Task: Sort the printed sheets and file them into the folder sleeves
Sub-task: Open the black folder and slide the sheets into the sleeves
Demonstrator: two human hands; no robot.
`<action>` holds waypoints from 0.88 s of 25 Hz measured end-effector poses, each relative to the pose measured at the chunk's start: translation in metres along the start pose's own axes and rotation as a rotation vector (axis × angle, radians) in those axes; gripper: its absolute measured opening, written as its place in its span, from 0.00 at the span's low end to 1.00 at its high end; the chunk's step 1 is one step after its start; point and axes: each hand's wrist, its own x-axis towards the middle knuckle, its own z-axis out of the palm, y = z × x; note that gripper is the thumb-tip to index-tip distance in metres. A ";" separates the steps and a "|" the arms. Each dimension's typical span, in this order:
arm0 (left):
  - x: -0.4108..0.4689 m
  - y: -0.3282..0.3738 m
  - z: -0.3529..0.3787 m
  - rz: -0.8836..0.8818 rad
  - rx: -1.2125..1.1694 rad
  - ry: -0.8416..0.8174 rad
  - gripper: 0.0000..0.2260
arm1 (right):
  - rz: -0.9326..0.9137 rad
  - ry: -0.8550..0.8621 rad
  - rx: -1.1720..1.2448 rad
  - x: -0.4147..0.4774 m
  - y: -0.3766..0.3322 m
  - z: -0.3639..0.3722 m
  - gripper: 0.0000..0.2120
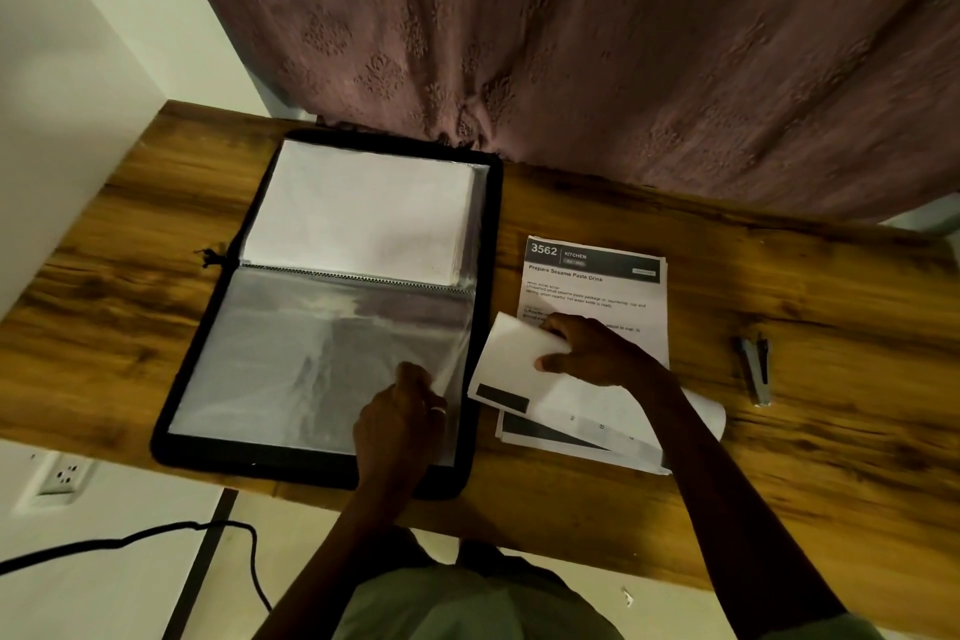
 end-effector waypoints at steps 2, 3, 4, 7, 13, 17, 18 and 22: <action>0.004 0.001 -0.004 -0.002 0.011 0.001 0.12 | 0.007 -0.003 0.010 0.000 0.000 0.001 0.27; 0.005 0.001 -0.006 -0.004 0.010 -0.009 0.13 | 0.010 -0.006 0.016 0.000 0.000 0.001 0.27; 0.007 0.002 -0.008 0.002 0.012 -0.017 0.14 | 0.012 -0.006 0.022 0.000 0.000 0.001 0.27; 0.008 0.003 -0.011 0.062 0.071 -0.038 0.12 | 0.014 -0.003 0.029 -0.001 0.001 0.000 0.27; 0.009 0.019 -0.017 0.050 0.307 -0.121 0.16 | -0.020 0.032 0.084 0.000 0.002 -0.007 0.24; 0.006 0.023 -0.015 -0.026 0.345 -0.165 0.22 | -0.064 0.041 0.108 0.004 -0.005 -0.013 0.24; 0.005 0.023 -0.014 -0.033 0.348 -0.173 0.24 | -0.079 0.034 0.088 0.007 -0.009 -0.014 0.23; 0.001 0.030 -0.010 -0.045 0.319 -0.141 0.22 | -0.111 -0.030 0.008 0.023 -0.028 -0.007 0.21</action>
